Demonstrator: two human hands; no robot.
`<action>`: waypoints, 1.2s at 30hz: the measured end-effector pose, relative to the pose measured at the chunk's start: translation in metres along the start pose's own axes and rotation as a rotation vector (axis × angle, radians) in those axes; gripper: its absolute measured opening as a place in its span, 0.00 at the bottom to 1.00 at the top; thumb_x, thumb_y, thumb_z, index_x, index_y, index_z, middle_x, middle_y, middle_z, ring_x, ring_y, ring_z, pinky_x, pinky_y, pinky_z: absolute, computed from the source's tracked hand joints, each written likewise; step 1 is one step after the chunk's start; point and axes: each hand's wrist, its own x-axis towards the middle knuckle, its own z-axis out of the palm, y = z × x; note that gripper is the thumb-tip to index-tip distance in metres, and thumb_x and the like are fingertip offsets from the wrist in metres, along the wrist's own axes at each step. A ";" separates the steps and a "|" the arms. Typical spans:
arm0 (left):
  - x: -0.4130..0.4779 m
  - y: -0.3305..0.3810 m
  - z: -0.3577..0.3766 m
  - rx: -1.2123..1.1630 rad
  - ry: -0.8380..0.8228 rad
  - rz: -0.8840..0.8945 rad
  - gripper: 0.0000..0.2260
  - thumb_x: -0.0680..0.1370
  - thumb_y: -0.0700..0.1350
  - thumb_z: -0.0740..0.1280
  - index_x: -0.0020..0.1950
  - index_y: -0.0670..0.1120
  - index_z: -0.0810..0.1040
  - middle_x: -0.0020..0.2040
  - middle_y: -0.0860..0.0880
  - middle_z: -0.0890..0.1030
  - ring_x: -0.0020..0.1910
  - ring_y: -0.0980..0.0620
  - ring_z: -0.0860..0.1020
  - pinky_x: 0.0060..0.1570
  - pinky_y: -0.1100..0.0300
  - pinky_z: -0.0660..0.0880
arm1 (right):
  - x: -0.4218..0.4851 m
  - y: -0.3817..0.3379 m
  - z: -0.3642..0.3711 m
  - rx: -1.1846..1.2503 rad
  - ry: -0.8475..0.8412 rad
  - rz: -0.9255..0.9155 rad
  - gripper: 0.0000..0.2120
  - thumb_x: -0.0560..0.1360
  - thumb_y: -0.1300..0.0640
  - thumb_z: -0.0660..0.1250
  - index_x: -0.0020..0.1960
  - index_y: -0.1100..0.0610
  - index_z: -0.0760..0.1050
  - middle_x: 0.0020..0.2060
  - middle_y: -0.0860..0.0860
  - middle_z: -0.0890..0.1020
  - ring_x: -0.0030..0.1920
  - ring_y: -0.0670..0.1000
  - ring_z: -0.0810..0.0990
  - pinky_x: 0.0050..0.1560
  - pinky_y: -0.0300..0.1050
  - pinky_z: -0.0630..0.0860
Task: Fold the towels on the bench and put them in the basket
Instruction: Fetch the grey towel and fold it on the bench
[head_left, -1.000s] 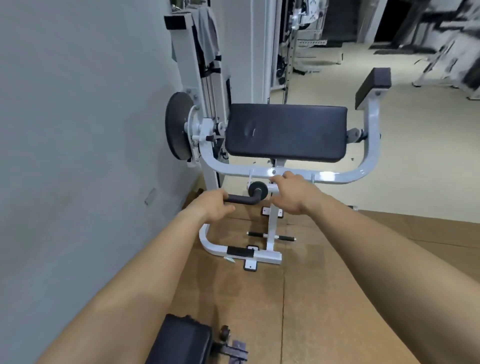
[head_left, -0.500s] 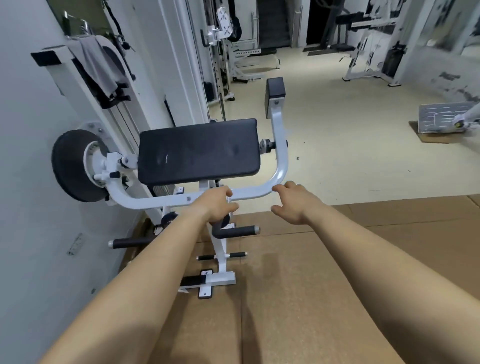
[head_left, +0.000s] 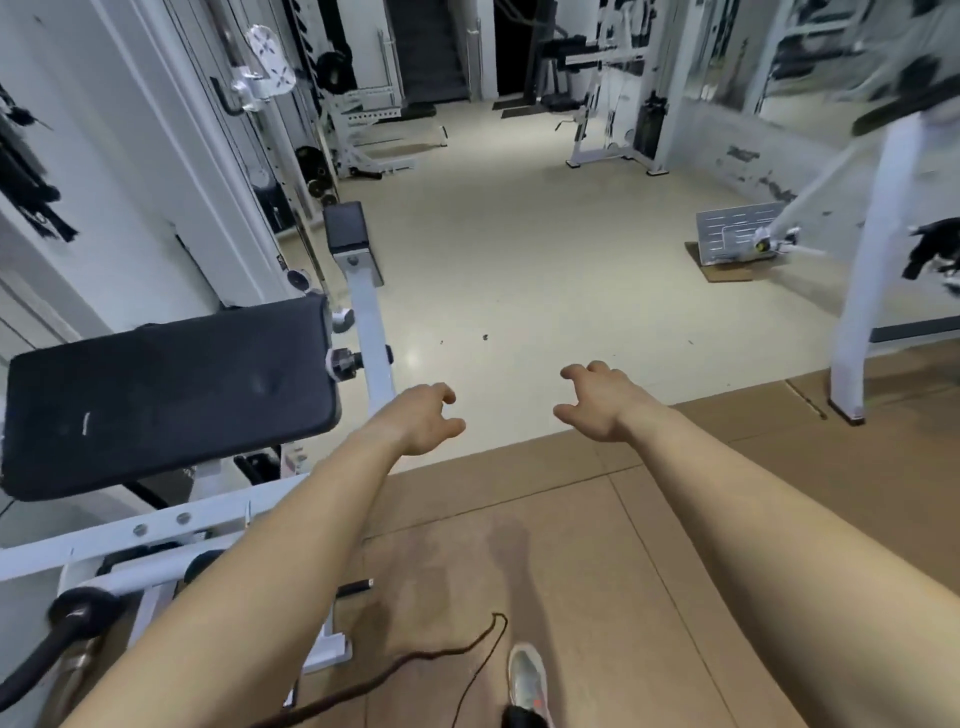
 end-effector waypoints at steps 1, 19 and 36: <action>0.022 0.008 -0.001 -0.003 -0.004 0.008 0.25 0.79 0.55 0.65 0.74 0.48 0.67 0.69 0.47 0.73 0.63 0.47 0.74 0.61 0.53 0.73 | 0.017 0.012 -0.007 -0.004 -0.001 0.010 0.30 0.80 0.47 0.60 0.79 0.53 0.57 0.73 0.56 0.65 0.72 0.59 0.65 0.66 0.55 0.70; 0.419 0.059 -0.098 -0.113 -0.021 -0.052 0.25 0.79 0.55 0.65 0.73 0.49 0.67 0.69 0.48 0.72 0.65 0.48 0.73 0.64 0.50 0.71 | 0.416 0.081 -0.143 -0.131 -0.090 -0.067 0.29 0.81 0.47 0.60 0.79 0.52 0.57 0.73 0.55 0.64 0.72 0.58 0.64 0.67 0.58 0.70; 0.672 -0.097 -0.251 -0.226 0.137 -0.575 0.25 0.78 0.56 0.65 0.73 0.49 0.68 0.69 0.47 0.73 0.64 0.47 0.74 0.64 0.49 0.72 | 0.840 -0.115 -0.220 -0.275 -0.219 -0.659 0.29 0.80 0.47 0.61 0.78 0.52 0.60 0.71 0.57 0.67 0.70 0.60 0.67 0.65 0.54 0.70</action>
